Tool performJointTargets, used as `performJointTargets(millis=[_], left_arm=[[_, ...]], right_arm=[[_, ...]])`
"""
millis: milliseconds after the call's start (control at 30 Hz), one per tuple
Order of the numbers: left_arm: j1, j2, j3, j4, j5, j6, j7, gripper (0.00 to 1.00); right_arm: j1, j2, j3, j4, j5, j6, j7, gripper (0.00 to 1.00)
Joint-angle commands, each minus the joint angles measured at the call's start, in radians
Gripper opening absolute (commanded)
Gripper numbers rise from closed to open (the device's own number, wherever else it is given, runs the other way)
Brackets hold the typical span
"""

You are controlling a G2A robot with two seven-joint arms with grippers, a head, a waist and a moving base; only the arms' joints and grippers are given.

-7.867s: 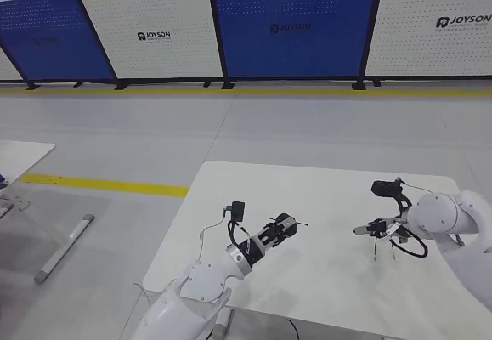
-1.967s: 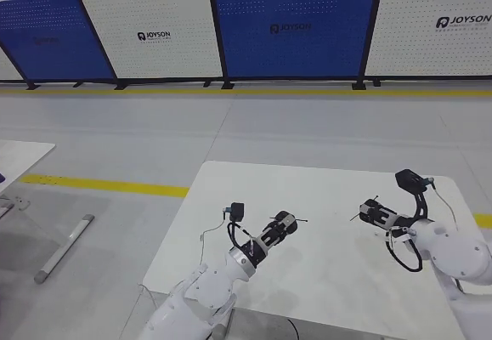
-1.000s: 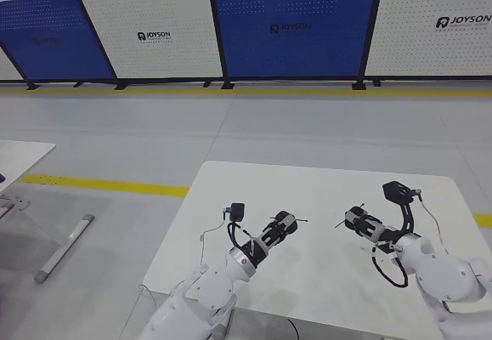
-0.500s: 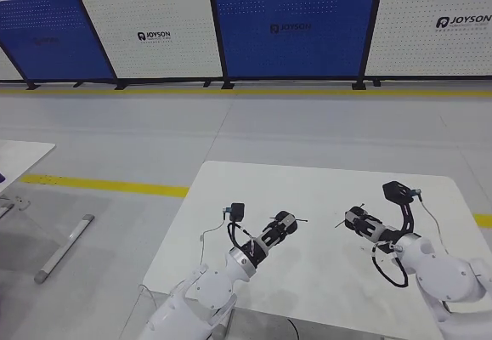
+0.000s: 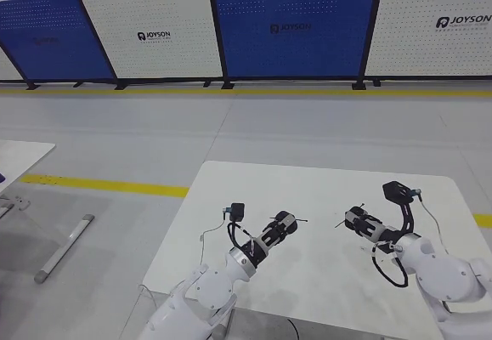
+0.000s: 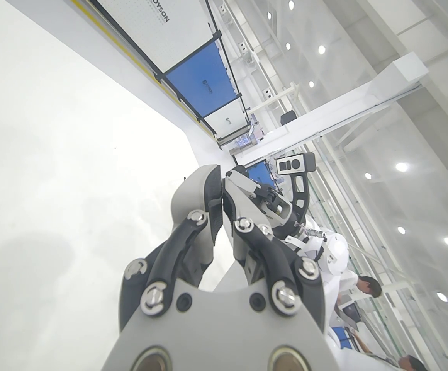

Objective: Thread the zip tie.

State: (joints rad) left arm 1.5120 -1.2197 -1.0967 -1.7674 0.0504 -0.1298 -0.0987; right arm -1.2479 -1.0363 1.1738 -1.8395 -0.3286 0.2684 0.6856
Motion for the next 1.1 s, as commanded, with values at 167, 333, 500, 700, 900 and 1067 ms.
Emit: performJointTargets(millis=[167,333,500,700,900,1067], left_arm=[[0.000,0.000,0.000,0.000,0.000,0.000,0.000,0.00],[0.000,0.000,0.000,0.000,0.000,0.000,0.000,0.00],[0.000,0.000,0.000,0.000,0.000,0.000,0.000,0.00],[0.000,0.000,0.000,0.000,0.000,0.000,0.000,0.00],[0.000,0.000,0.000,0.000,0.000,0.000,0.000,0.00],[0.000,0.000,0.000,0.000,0.000,0.000,0.000,0.00]], right_arm=[[0.000,0.000,0.000,0.000,0.000,0.000,0.000,0.00],[-0.024,-0.008,-0.008,-0.004,0.021,-0.021,-0.087,0.00],[-0.075,-0.021,-0.022,-0.061,0.060,-0.039,-0.228,0.00],[-0.093,-0.029,-0.048,-0.078,0.043,-0.015,-0.286,0.00],[-0.093,-0.029,-0.048,-0.078,0.043,-0.015,-0.286,0.00],[-0.105,-0.031,-0.052,-0.077,0.041,-0.032,-0.304,0.00]])
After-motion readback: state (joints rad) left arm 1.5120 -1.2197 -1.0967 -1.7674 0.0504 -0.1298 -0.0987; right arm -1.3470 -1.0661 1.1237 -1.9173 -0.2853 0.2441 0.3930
